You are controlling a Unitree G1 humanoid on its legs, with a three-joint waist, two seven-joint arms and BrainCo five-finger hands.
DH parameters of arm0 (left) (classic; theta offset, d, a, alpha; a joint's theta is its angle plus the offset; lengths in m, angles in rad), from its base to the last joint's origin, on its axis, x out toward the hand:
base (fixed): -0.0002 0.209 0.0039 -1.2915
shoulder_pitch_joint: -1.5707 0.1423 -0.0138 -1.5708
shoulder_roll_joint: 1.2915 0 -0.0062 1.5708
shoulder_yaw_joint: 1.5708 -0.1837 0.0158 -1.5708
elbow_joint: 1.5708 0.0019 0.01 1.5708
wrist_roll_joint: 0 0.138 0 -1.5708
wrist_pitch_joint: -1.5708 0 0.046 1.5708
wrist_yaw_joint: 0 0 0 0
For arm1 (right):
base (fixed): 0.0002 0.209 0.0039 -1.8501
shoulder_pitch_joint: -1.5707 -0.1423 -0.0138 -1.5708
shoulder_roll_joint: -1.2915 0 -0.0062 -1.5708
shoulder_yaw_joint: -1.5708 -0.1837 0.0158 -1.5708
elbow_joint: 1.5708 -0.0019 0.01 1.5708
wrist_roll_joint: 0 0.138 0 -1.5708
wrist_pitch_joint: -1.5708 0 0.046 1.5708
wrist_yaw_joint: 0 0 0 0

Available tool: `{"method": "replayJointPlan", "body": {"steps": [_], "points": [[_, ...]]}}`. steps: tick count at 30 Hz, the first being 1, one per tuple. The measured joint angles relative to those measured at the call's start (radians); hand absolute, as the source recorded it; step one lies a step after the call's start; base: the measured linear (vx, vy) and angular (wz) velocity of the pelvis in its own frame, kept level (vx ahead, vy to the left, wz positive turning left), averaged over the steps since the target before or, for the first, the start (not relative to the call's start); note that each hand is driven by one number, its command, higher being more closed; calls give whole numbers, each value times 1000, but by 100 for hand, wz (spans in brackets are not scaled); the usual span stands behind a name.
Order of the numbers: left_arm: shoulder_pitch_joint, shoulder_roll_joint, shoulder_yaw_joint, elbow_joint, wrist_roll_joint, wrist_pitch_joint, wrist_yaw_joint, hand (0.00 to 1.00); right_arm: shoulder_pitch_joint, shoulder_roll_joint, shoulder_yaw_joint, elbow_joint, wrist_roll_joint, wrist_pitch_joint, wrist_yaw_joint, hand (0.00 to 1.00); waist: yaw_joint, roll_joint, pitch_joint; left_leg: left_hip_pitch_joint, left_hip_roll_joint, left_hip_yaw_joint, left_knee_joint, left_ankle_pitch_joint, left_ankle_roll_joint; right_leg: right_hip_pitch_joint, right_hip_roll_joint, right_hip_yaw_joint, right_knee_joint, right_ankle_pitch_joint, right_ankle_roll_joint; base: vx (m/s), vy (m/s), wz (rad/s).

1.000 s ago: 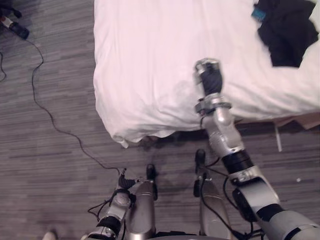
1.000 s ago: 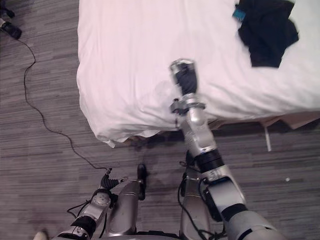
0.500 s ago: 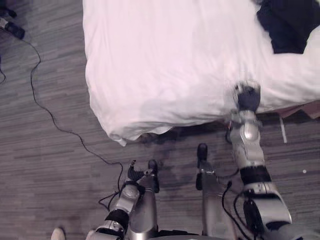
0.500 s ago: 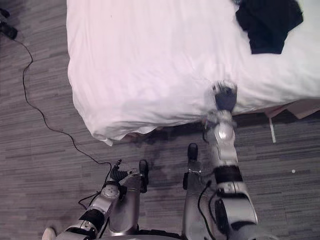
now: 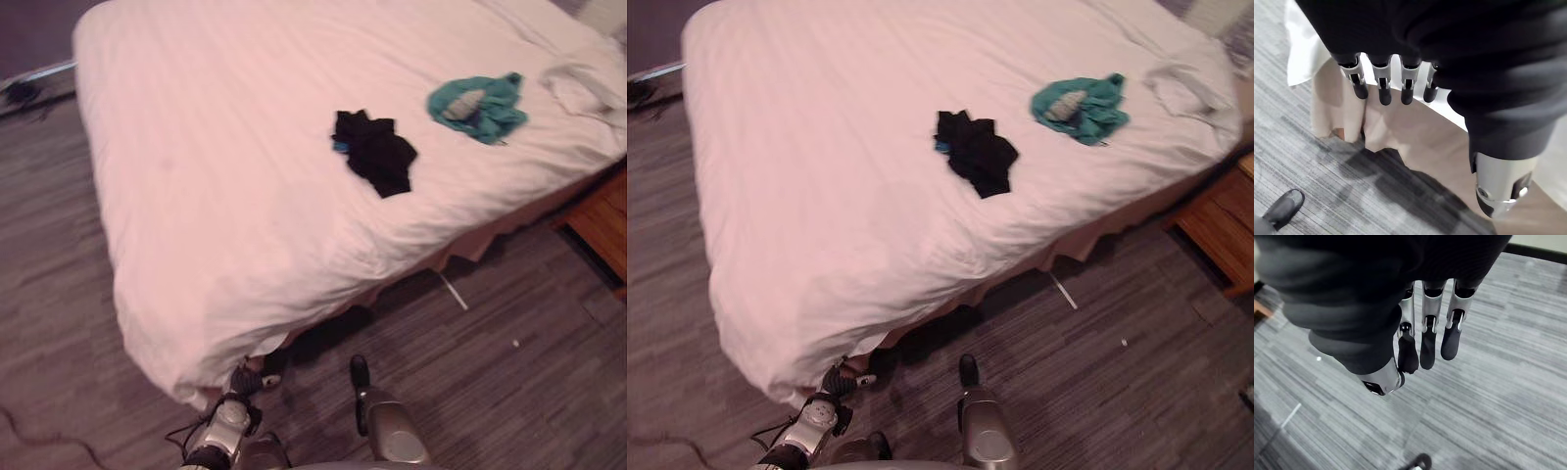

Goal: Tidy the bed and pick cloth on bed and put in laundry

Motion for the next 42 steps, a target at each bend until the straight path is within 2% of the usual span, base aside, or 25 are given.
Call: {"method": "replayJointPlan", "body": {"steps": [2,3,5,7,9,10,11,12,14,16,20,21,23,25,27,28,30,31,32,35,38,39,40,41,42], "points": [[1,6,-23,3,1,0,0,0,-17,2,11,4,-13,3,2,0,-3,16,-10,30,6,78,-8,-11,-16,-23,-86,-252,104,-66,-49,142,62,-163],[7,9,-28,13,8,0,-2,0,-44,1,20,21,-34,4,9,0,0,19,-16,86,7,175,-15,-24,-37,-1,-179,-511,214,-98,-100,155,39,-171],[11,12,-28,29,10,0,-5,0,-73,0,49,29,-50,1,16,0,4,17,-25,133,11,264,-17,-27,-41,9,-199,-632,262,-107,-96,188,-31,-182],[-10,6,-27,56,35,-2,-21,0,-101,-2,70,23,-75,-12,16,0,-9,37,-34,162,25,349,-14,-16,-55,-27,-129,-562,256,-116,-90,238,-112,-175],[-23,-14,-22,62,40,-4,-22,0,-115,-6,111,19,-89,-14,17,0,5,26,-41,172,66,398,152,11,-63,-45,-50,-441,229,-120,-92,270,-136,-200],[-12,-19,-14,66,40,-5,-22,0,-125,-11,145,18,-98,-16,17,0,11,21,-46,144,112,364,328,53,-18,-35,-2,-370,188,-123,-96,302,-91,-239],[4,-27,-14,66,39,-7,-22,0,-136,-16,192,20,-116,-18,16,0,18,27,-48,64,165,245,568,85,62,-2,57,-289,112,-105,-95,243,-27,-237],[11,-32,-8,66,39,-8,-21,0,-140,-25,215,19,-122,-17,16,0,25,29,-48,4,164,154,674,46,86,13,90,-243,75,-88,-100,241,-8,-219],[32,-49,27,65,36,-10,-15,0,-149,-45,265,44,-142,-17,16,0,66,24,-43,-157,71,-144,800,-49,51,93,162,-98,-4,-52,-98,197,72,-227],[49,-53,50,44,15,-27,1,0,-148,-43,266,45,-166,-17,14,0,78,21,-38,-227,22,-271,737,-61,62,155,185,-14,-43,-39,-78,185,154,-195],[52,-67,65,27,-16,-47,28,0,-149,-63,276,38,-211,-24,15,0,113,37,-42,-294,-29,-399,329,-48,41,197,193,152,-104,-13,-34,142,184,-170],[52,-73,78,38,-27,-48,29,0,-136,-80,292,32,-228,-31,15,0,119,62,-47,-285,-25,-378,230,21,62,224,201,192,-131,7,-4,195,268,-123],[46,-74,103,55,-36,-48,30,0,-103,-69,303,26,-238,-33,15,0,108,38,-55,-238,-54,-342,162,20,74,260,162,212,-188,29,30,269,340,-50],[48,-81,104,57,-44,-50,29,0,-67,-56,299,30,-238,-30,15,0,109,26,-55,-227,-96,-351,128,3,103,251,129,203,-161,-22,55,180,264,27],[52,-83,122,64,-63,-46,28,0,-55,-46,286,31,-237,-20,14,0,110,12,-59,-213,-130,-354,124,-15,136,223,91,183,-55,-102,106,180,213,42],[53,-78,128,68,-83,-44,29,0,-49,-46,278,31,-237,-18,13,0,110,3,-55,-169,-142,-363,106,-31,157,181,65,173,121,-165,188,223,216,44],[57,-68,128,76,-97,-40,27,0,-52,-35,262,5,-236,-18,13,0,103,-11,-53,-128,-171,-403,102,-48,183,50,25,185,482,-154,227,284,202,73],[65,-61,123,71,-101,-37,22,0,-52,-15,258,-2,-235,-18,13,0,85,-28,-47,-76,-190,-444,93,-49,189,-33,8,184,681,-162,225,361,116,107],[63,-59,125,70,-102,-36,18,0,-47,-3,243,-2,-229,-18,13,0,83,-39,-46,-32,-190,-476,75,-52,194,-53,4,170,716,-213,183,494,65,104],[49,-77,143,73,-99,-24,15,0,-56,4,216,-2,-185,-20,14,0,76,-37,-49,28,-160,-564,-9,-52,193,-97,12,107,460,-227,125,530,-95,103],[52,-80,142,75,-89,-17,15,0,-83,0,196,-1,-155,-17,15,0,52,-20,-36,61,-121,-598,-73,-65,174,-127,13,99,104,-101,105,488,-190,64],[51,-77,143,80,-78,-14,15,0,-84,-1,182,0,-138,-17,15,0,49,-21,-33,109,-93,-601,-93,-83,161,-116,8,83,-6,93,119,578,-265,38],[49,-72,143,83,-77,-14,15,0,-85,-1,178,0,-137,-17,15,0,49,-17,-31,113,-90,-601,-91,-83,159,-115,12,81,-3,104,105,697,-296,22],[40,-75,145,98,-68,-16,13,0,-103,0,144,2,-127,-18,15,0,53,22,-14,119,-57,-586,-56,-61,123,-118,40,70,78,41,73,573,-232,-2],[43,-78,152,100,-57,-17,12,0,-113,7,116,1,-127,-20,15,0,52,26,-10,126,-55,-573,-9,-24,67,-127,38,64,186,-16,54,555,-226,-2]]}}
